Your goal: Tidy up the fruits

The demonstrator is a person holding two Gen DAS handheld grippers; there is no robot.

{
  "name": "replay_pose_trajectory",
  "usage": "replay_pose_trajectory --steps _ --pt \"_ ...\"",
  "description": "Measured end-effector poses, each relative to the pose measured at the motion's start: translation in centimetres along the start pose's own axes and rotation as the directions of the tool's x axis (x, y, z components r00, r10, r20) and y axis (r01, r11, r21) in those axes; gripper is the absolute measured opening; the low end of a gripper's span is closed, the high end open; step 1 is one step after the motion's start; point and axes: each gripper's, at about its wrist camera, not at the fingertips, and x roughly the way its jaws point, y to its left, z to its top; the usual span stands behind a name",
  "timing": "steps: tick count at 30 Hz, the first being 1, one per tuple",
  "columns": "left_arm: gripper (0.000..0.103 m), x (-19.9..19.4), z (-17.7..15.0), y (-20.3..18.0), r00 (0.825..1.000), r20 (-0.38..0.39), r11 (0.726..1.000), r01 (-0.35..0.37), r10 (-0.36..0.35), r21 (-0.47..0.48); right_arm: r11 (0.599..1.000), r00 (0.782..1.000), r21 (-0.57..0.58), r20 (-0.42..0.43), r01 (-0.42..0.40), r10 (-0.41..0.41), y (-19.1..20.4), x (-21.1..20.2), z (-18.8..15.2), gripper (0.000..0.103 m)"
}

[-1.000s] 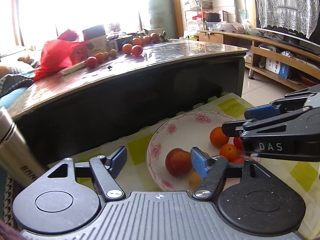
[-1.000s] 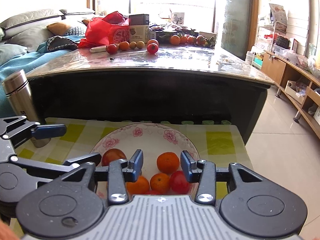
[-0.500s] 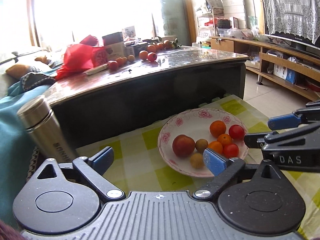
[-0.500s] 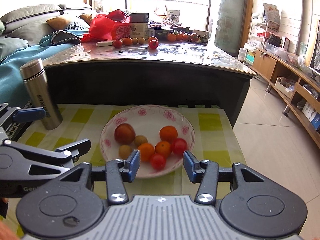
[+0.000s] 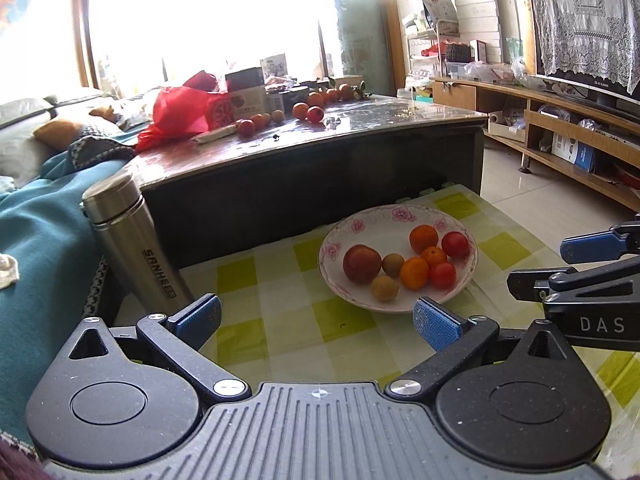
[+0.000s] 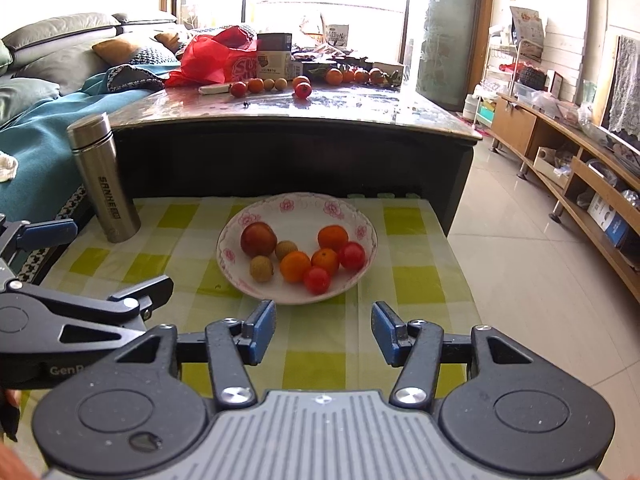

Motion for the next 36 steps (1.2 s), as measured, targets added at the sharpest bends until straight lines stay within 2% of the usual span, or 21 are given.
replay_pose_trajectory --steps 16,24,30,36 --pt "0.103 -2.3 -1.8 0.1 0.999 -0.032 0.999 -0.004 0.003 -0.032 1.0 1.0 0.011 -0.017 -0.001 0.001 0.8 -2.5 -2.1 0.058" --pt "0.103 -3.4 -2.5 -1.2 0.997 -0.063 0.998 -0.042 0.046 0.051 1.0 1.0 0.007 -0.017 -0.009 0.009 1.4 -4.0 -3.2 0.058" --pt "0.103 -4.3 -2.9 -1.2 0.996 -0.082 1.0 -0.018 0.019 0.018 1.0 1.0 0.029 -0.012 -0.009 0.01 1.0 -5.0 -3.7 0.059" --pt "0.103 -5.0 -3.6 -1.4 0.995 -0.099 1.0 -0.014 0.016 0.024 0.999 1.0 0.037 -0.029 -0.006 0.007 1.2 -5.7 -4.7 0.059"
